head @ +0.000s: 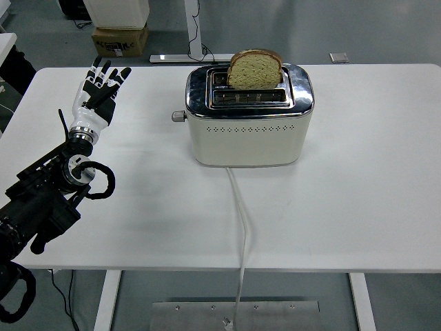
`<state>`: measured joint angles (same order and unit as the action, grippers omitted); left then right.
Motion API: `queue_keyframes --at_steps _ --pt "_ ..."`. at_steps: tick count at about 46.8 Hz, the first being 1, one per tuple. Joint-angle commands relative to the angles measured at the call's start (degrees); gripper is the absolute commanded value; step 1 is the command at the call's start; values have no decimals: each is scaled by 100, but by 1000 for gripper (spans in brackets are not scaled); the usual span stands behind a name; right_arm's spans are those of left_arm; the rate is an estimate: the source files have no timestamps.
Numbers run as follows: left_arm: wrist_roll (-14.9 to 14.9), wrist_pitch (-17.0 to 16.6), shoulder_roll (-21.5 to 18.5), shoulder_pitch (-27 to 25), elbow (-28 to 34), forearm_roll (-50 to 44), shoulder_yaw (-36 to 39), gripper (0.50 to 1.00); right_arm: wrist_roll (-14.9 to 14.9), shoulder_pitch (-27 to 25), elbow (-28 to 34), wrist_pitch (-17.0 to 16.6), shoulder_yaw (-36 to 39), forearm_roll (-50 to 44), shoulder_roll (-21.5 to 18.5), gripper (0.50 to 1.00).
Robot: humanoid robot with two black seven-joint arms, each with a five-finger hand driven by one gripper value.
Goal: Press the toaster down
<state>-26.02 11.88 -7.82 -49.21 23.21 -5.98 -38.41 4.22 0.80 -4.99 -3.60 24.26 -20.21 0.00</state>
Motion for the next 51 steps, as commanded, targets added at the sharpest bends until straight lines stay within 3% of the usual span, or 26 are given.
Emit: queue_keyframes --at_steps 1,30,40,51 --pt "-8 7 0 -1 -1 0 0 1000 0 8 -2 0 0 0 0 1000" --pt "-8 -37 -61 -19 -1 62 9 1000 0 8 -2 0 0 8 0 998" --pt "62 7 -448 -54 17 202 44 1000 0 -1 -2 0 0 0 0 1000" --pt "361 16 -720 -106 26 650 44 1000 0 -1 7 0 0 0 0 1000"
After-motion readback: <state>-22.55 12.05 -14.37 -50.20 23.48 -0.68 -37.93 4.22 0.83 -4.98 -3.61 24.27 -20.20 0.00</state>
